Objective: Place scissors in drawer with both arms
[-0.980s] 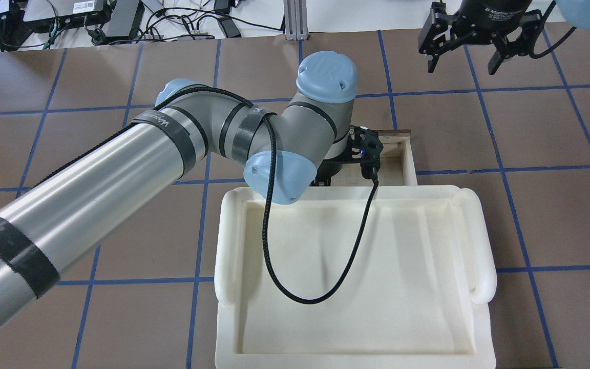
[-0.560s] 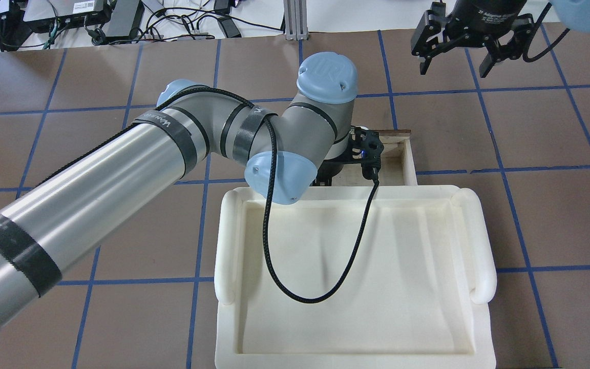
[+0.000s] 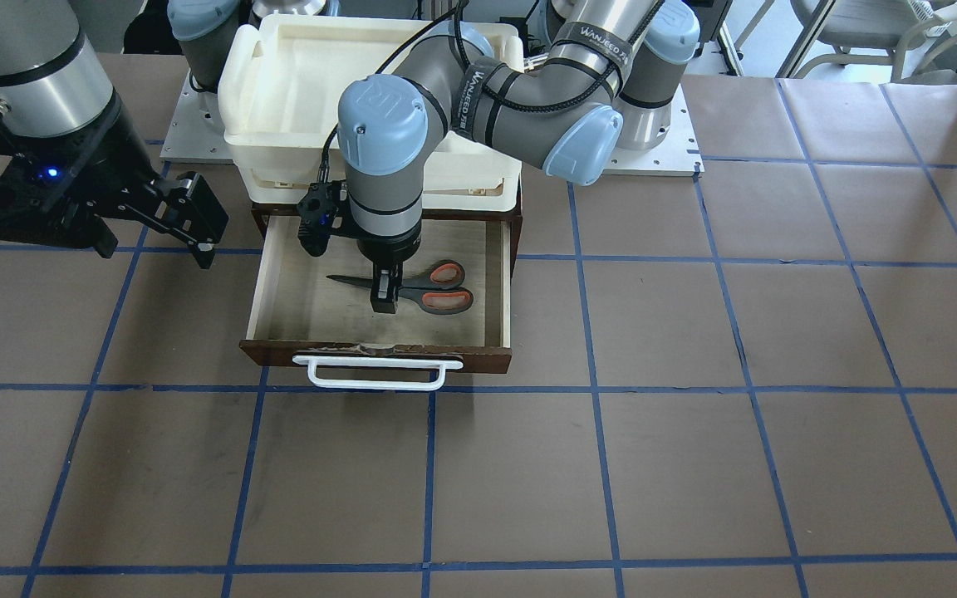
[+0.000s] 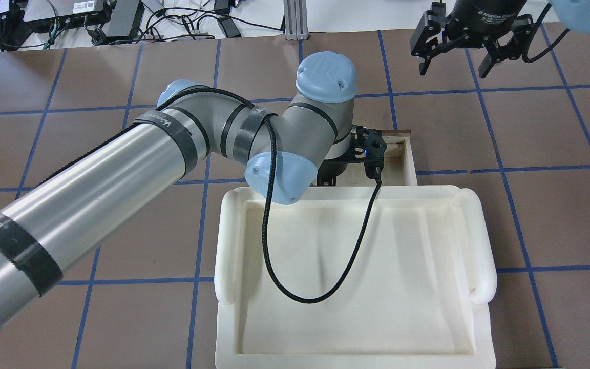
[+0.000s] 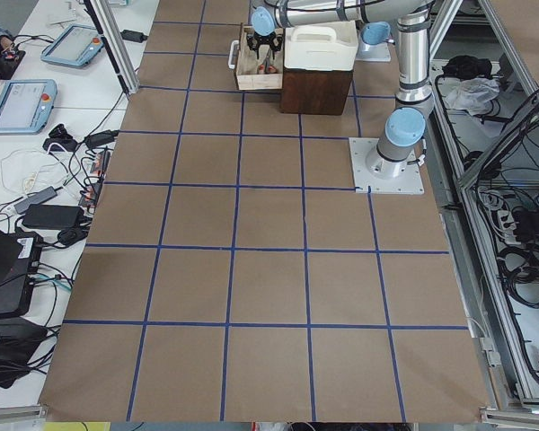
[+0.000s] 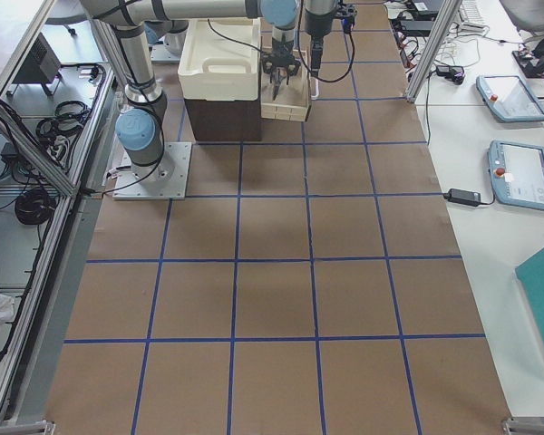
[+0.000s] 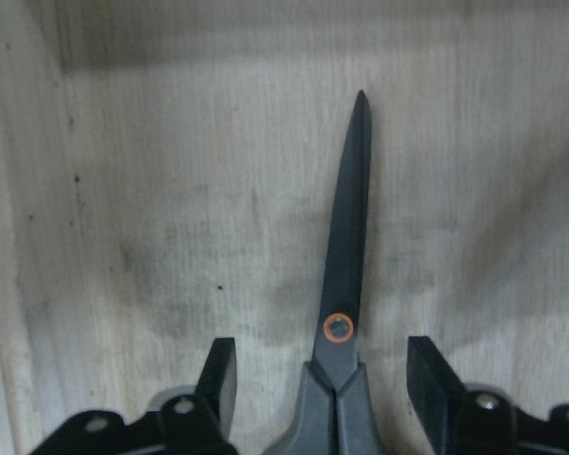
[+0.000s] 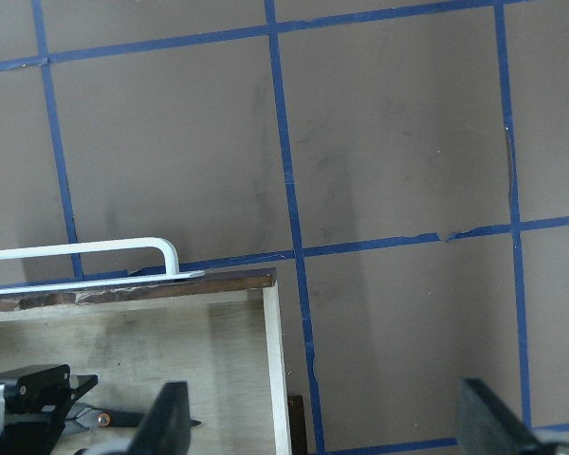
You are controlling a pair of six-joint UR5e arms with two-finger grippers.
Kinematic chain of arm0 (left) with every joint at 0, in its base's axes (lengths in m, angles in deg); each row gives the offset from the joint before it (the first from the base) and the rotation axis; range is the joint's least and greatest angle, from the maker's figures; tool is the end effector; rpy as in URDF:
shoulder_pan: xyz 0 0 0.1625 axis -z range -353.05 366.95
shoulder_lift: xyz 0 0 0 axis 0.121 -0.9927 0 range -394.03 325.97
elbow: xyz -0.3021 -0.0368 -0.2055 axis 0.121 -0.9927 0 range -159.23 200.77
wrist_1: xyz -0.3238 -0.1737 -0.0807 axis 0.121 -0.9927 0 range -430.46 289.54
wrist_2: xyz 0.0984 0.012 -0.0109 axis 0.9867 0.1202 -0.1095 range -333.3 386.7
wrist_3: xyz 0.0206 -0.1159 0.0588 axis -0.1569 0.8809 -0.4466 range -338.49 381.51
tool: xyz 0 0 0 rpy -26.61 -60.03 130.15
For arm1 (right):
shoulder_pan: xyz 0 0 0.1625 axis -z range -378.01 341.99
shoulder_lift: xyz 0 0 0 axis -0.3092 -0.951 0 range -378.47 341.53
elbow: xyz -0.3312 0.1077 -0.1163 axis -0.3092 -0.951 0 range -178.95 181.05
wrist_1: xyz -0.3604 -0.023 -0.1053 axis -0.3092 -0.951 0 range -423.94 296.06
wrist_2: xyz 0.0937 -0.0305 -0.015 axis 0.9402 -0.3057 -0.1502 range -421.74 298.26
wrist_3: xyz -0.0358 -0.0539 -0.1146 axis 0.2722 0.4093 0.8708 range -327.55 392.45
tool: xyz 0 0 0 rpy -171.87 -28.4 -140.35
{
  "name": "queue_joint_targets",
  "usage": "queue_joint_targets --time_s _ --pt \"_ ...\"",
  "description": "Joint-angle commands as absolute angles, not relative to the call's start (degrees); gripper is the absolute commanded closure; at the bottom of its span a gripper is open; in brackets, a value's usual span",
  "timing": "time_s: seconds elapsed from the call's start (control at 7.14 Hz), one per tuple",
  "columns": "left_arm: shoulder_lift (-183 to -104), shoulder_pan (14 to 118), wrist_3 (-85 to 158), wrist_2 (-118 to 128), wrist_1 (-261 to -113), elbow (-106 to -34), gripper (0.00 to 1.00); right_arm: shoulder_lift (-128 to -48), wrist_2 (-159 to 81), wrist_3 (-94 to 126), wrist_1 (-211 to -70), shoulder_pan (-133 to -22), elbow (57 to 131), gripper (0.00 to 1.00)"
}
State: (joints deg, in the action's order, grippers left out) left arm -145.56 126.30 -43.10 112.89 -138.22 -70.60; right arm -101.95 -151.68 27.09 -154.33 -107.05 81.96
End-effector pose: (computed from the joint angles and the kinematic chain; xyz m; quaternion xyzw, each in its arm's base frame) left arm -0.3968 -0.4159 0.2348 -0.7306 -0.6819 0.0046 0.0335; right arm 0.1251 -0.5016 0.4168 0.0551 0.9981 -0.0258 0.0015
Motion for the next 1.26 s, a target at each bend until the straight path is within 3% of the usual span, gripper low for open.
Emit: queue_joint_targets --time_s 0.0,0.28,1.12 --pt "-143.2 126.22 -43.0 113.45 -138.05 -69.85 0.31 -102.05 -151.92 27.09 -154.38 -107.04 82.52 0.0" --pt "-139.51 124.3 -40.37 113.89 -140.14 -67.14 0.31 -102.58 -151.83 27.09 -154.38 -107.04 82.61 0.0" --pt "-129.05 102.52 -31.89 113.54 -152.98 -64.93 0.28 -104.43 -150.95 27.18 -154.29 -107.92 84.9 0.0"
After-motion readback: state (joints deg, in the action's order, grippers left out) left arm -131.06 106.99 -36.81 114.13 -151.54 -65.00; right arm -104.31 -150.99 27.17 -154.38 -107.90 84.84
